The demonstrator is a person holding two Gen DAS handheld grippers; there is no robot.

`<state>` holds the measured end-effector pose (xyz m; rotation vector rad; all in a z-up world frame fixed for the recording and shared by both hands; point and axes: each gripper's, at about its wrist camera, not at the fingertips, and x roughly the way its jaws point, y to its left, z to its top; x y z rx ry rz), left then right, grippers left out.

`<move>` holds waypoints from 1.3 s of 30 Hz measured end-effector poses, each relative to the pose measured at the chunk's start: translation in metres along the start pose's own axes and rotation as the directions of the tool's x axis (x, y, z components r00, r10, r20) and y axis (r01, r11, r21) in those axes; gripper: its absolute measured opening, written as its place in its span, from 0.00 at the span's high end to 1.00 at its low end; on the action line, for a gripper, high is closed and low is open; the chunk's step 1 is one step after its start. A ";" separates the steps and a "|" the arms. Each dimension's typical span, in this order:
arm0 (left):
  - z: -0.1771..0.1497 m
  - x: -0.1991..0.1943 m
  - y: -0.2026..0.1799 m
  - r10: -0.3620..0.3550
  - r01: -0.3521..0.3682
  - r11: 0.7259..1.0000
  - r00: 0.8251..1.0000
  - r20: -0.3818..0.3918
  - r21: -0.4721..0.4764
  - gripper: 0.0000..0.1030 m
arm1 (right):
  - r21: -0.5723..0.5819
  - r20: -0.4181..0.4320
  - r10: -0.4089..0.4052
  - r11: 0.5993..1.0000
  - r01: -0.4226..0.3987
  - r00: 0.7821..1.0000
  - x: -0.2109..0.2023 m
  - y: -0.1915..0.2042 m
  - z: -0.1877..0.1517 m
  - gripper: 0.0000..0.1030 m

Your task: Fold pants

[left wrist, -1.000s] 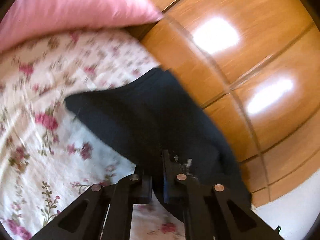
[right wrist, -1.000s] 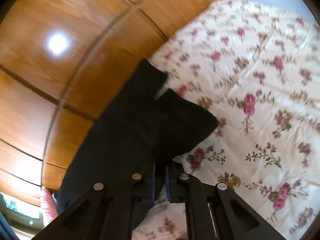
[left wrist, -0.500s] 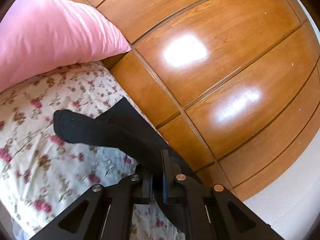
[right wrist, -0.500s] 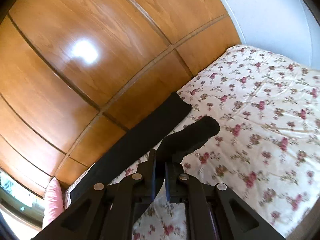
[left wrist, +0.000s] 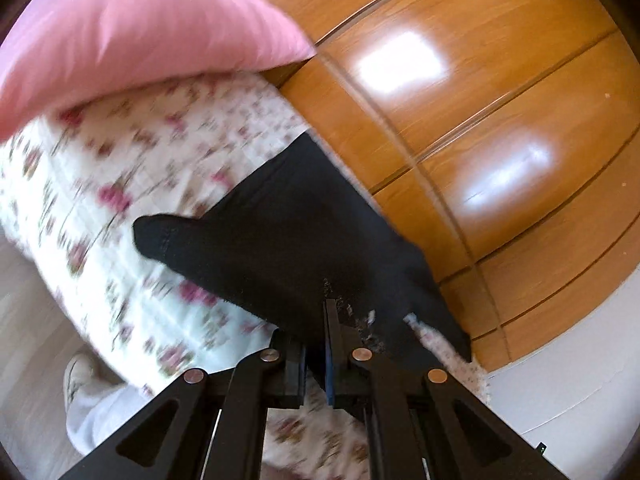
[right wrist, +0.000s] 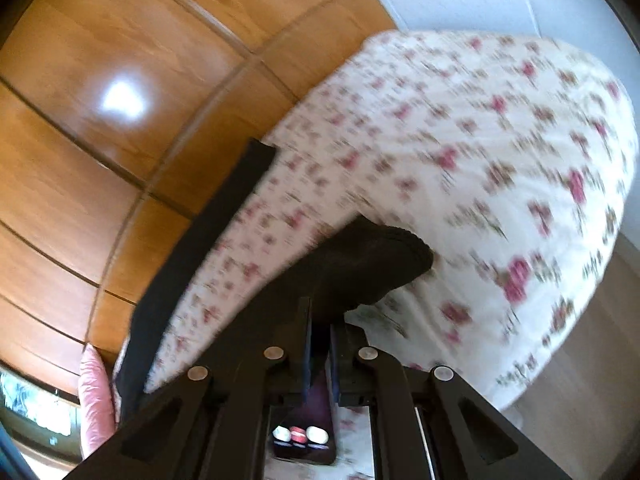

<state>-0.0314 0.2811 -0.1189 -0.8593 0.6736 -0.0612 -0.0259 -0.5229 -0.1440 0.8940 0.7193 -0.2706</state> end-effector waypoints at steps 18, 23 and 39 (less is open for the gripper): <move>0.015 -0.058 0.018 0.277 -0.277 0.960 0.938 0.210 -0.029 0.66 | -0.124 0.288 -0.304 0.929 0.350 0.908 -0.029 0.008 0.002 0.56; 0.047 -0.014 -0.031 0.163 -0.183 0.977 0.971 0.174 0.105 0.59 | -0.228 0.223 -0.187 0.944 0.237 0.957 0.003 0.054 0.027 0.48; 0.112 0.231 -0.116 0.314 -0.294 0.881 0.949 0.007 0.371 0.58 | -0.183 -0.056 -0.100 0.979 0.088 0.993 0.217 0.123 0.112 0.48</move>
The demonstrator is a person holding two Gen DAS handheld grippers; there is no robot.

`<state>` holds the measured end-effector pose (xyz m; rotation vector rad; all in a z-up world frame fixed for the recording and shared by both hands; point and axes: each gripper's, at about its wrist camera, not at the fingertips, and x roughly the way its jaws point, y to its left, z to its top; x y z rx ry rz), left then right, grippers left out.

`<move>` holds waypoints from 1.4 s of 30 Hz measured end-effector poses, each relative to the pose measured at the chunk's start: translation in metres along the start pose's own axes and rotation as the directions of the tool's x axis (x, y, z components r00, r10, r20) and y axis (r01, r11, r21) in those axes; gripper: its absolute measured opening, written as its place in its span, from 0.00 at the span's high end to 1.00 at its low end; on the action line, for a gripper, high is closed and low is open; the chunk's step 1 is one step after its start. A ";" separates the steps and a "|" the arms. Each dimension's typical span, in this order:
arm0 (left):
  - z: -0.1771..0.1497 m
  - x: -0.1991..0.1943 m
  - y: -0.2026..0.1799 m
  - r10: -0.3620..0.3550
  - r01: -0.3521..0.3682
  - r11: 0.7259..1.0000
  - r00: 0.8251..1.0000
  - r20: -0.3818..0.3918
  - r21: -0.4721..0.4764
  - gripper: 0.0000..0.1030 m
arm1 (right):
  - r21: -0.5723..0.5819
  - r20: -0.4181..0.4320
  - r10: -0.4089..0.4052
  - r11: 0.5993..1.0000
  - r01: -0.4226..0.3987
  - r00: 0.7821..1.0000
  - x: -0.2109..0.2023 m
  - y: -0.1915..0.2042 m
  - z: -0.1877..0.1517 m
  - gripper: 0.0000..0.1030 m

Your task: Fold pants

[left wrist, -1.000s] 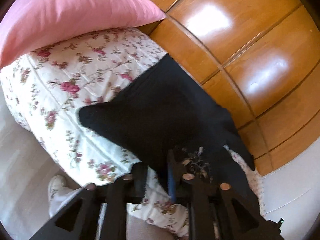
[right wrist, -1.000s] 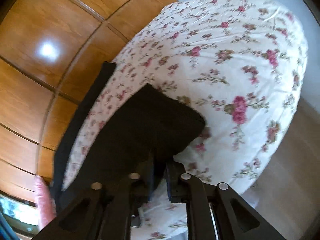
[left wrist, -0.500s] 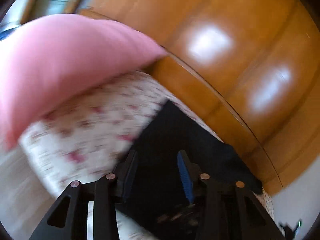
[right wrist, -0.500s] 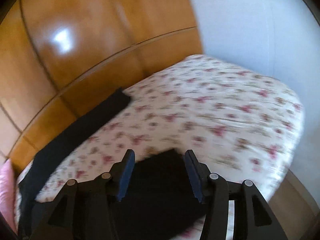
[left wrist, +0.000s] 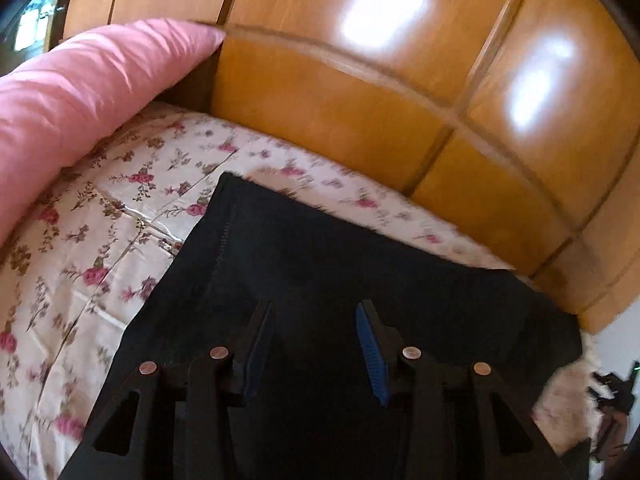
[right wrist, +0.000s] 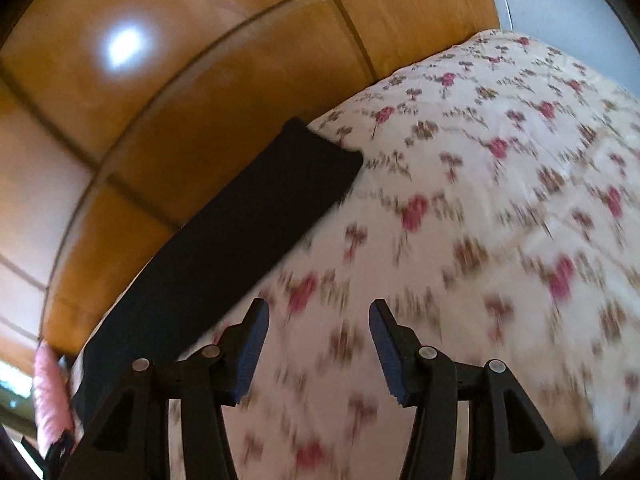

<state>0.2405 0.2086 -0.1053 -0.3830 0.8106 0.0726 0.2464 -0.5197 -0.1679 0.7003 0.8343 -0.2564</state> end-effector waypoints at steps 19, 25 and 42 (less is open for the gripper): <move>0.045 0.075 0.033 0.159 -0.159 0.987 0.987 -0.001 -0.013 0.57 | 0.052 0.088 -0.063 0.997 0.059 0.994 0.087 0.022 0.081 0.81; 0.047 0.078 0.035 0.151 -0.151 0.988 0.989 0.004 -0.011 0.56 | 0.042 0.142 -0.062 0.998 0.056 0.988 0.040 0.020 0.075 0.83; 0.038 0.053 0.033 0.069 -0.068 0.997 0.997 -0.038 0.032 0.54 | 0.147 -0.020 -0.141 0.979 0.143 0.990 0.001 -0.066 0.007 0.79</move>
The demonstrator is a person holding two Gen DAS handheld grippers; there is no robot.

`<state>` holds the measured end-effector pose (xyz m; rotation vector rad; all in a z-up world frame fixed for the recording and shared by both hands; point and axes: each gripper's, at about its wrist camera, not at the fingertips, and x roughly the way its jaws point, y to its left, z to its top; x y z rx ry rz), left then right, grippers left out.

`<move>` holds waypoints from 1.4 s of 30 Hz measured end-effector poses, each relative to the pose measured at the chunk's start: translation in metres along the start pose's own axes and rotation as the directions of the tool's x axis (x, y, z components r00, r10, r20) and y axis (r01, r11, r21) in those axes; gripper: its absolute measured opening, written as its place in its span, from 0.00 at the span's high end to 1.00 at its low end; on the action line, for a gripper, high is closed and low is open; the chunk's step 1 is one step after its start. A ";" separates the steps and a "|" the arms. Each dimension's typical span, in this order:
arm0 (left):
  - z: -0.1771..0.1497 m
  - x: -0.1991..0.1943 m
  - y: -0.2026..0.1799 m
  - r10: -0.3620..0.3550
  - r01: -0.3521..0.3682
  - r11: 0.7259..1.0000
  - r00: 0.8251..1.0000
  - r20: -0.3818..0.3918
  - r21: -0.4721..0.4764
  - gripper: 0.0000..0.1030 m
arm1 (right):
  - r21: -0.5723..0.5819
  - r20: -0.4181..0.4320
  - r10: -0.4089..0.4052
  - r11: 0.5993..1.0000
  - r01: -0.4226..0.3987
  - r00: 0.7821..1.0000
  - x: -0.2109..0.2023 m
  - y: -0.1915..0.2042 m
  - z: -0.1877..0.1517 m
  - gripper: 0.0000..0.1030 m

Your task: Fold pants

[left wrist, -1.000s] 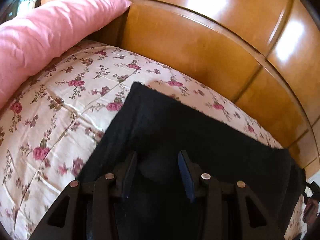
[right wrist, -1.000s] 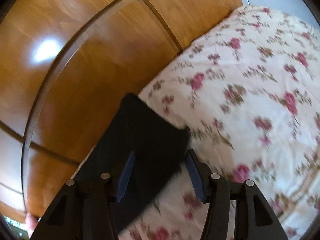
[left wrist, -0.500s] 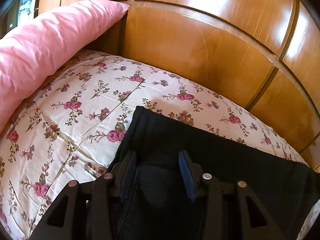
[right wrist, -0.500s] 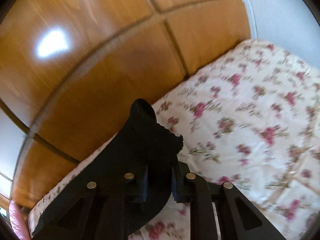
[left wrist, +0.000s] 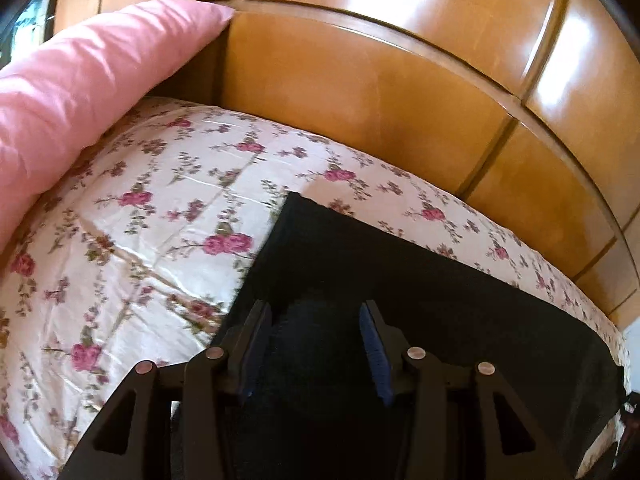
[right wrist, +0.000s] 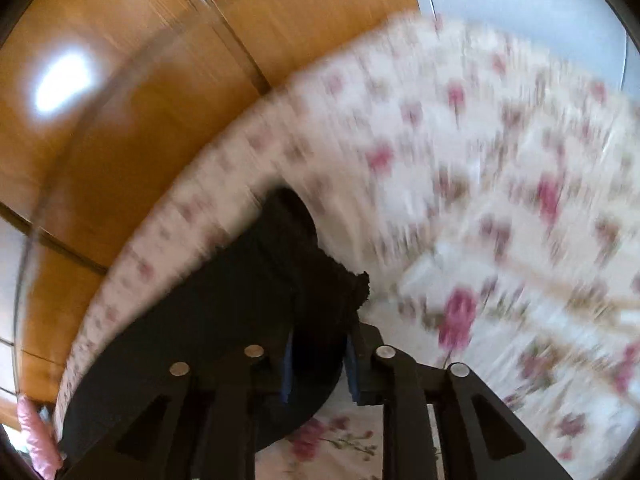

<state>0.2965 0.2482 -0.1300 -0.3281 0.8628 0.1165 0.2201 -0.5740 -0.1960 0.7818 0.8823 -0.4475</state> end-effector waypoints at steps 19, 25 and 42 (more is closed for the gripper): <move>0.013 -0.002 -0.005 0.117 -0.119 0.982 0.993 0.024 0.143 0.43 | -0.417 0.140 -0.023 0.905 0.080 0.990 -0.027 0.113 -0.014 0.44; 0.018 0.004 -0.012 0.130 -0.133 0.979 0.991 0.031 0.154 0.43 | -0.422 0.071 -0.035 0.905 0.062 0.997 0.000 0.129 -0.022 0.44; 0.026 0.031 -0.005 0.181 -0.177 0.966 0.983 -0.002 0.189 0.37 | -0.383 0.105 -0.117 0.912 0.148 0.988 0.003 0.102 0.017 0.33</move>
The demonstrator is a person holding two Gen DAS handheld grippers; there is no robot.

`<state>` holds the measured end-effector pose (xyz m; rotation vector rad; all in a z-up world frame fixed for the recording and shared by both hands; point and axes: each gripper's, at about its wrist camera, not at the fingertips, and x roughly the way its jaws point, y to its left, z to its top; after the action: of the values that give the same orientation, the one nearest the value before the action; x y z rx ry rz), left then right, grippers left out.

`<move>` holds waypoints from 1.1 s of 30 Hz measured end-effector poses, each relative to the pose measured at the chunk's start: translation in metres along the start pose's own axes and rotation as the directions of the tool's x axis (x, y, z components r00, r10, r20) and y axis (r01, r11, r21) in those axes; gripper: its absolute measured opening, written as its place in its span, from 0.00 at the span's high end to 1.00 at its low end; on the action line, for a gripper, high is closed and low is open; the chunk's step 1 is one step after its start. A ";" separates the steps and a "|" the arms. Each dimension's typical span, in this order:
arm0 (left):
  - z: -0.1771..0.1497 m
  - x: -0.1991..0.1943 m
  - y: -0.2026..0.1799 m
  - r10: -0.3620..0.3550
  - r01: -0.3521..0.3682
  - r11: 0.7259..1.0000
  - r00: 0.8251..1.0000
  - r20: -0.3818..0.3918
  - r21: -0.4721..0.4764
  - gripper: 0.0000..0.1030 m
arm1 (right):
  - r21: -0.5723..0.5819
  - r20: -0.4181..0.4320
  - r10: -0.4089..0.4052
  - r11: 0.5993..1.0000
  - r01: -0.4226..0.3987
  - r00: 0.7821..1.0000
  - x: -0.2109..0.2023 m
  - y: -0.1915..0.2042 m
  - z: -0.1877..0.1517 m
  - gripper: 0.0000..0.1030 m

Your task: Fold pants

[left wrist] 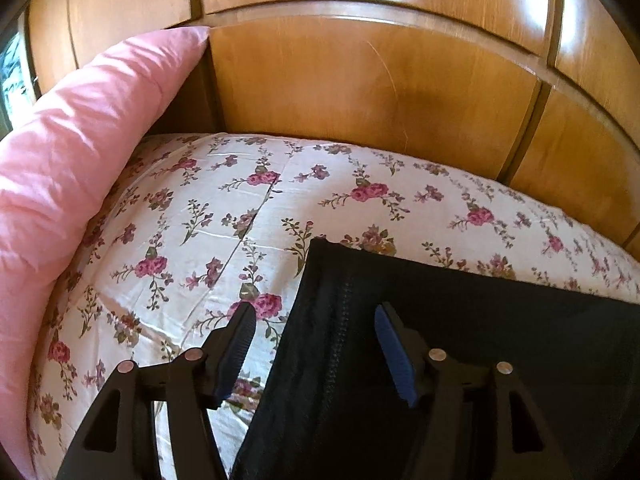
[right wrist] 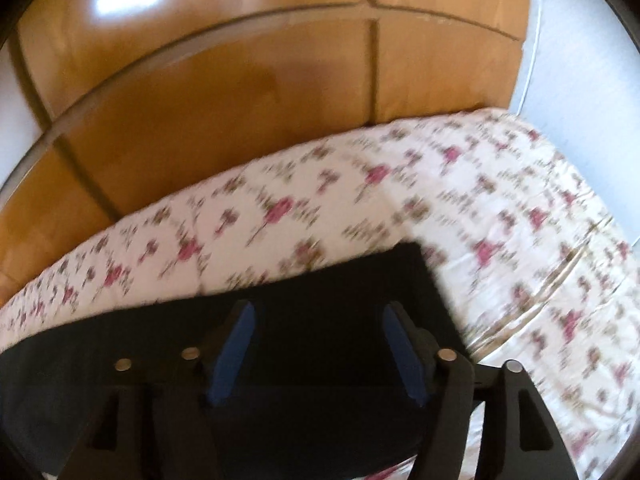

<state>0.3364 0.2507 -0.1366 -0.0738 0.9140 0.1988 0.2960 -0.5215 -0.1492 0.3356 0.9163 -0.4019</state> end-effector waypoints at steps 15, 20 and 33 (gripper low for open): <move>0.006 0.017 0.008 -0.031 0.030 0.998 1.000 -0.005 -0.061 0.29 | 0.122 -0.121 -0.059 0.990 0.074 0.991 0.039 -0.050 0.039 0.33; 0.005 0.022 0.012 -0.047 0.047 0.994 0.999 0.003 -0.096 0.23 | 0.149 -0.130 -0.040 0.987 0.059 0.991 0.054 -0.054 0.028 0.48; 0.013 0.023 0.020 -0.105 0.101 0.984 0.994 -0.019 -0.147 0.23 | 0.120 -0.115 -0.069 0.989 0.082 0.991 0.063 -0.044 0.018 0.57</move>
<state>0.3562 0.2751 -0.1470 -0.2598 0.9190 0.1683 0.3223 -0.5804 -0.1956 0.4420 1.0168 -0.5158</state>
